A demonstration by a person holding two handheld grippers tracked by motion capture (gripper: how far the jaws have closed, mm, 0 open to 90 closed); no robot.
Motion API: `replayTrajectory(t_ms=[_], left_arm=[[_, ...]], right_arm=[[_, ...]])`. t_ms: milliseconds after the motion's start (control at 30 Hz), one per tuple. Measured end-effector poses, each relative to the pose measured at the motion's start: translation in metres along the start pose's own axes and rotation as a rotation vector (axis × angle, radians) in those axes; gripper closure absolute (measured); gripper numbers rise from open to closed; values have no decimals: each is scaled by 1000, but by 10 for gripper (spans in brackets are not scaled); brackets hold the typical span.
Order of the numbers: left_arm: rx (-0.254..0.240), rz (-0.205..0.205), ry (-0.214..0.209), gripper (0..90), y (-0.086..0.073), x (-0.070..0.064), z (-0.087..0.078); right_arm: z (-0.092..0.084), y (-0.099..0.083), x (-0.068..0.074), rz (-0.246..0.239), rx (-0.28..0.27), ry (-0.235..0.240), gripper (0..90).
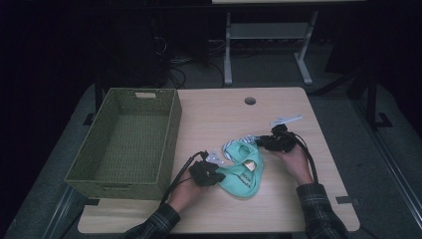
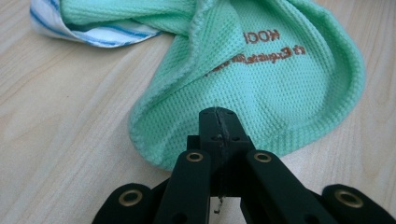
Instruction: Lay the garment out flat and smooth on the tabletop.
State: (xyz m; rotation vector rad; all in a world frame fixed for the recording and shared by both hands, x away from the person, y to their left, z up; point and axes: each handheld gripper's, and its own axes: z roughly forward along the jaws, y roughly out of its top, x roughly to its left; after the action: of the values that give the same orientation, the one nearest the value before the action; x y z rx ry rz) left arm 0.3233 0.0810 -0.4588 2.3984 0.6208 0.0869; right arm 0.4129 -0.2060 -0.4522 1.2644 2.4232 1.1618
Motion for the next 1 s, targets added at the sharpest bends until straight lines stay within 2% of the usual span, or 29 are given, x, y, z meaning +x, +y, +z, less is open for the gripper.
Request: replayTrajectory(t_ms=[200, 333, 433, 500, 600, 633, 700, 733, 767, 800, 1000], left_arm=[[2, 1, -2, 897, 0, 0, 0], [1, -2, -4, 897, 0, 1, 0], [4, 3, -5, 897, 0, 1, 0], [2, 2, -5, 897, 0, 1, 0], [-7, 1, -5, 897, 0, 2, 0], [-11, -9, -8, 897, 0, 1, 1], [-4, -1, -8, 897, 0, 2, 0], [-16, -16, -9, 897, 0, 1, 1], [-8, 2, -6, 897, 0, 2, 0], [-4, 0, -8, 897, 0, 1, 0], [-1, -1, -10, 897, 0, 2, 0]], right_arm=[[10, 5, -1, 9, -6, 10, 672], [5, 12, 1, 2, -43, 6, 672], [1, 21, 3, -18, -40, -23, 667], [1, 25, -1, -8, -45, -37, 667], [2, 31, -6, -2, -60, -24, 667], [3, 33, -5, 6, -57, -21, 666], [9, 35, -7, 3, -42, -18, 667], [12, 34, -8, 7, -32, -13, 668], [16, 33, -9, 12, -24, -8, 669], [19, 31, -10, 14, -15, -2, 674], [30, 19, -6, -10, 24, 30, 683]])
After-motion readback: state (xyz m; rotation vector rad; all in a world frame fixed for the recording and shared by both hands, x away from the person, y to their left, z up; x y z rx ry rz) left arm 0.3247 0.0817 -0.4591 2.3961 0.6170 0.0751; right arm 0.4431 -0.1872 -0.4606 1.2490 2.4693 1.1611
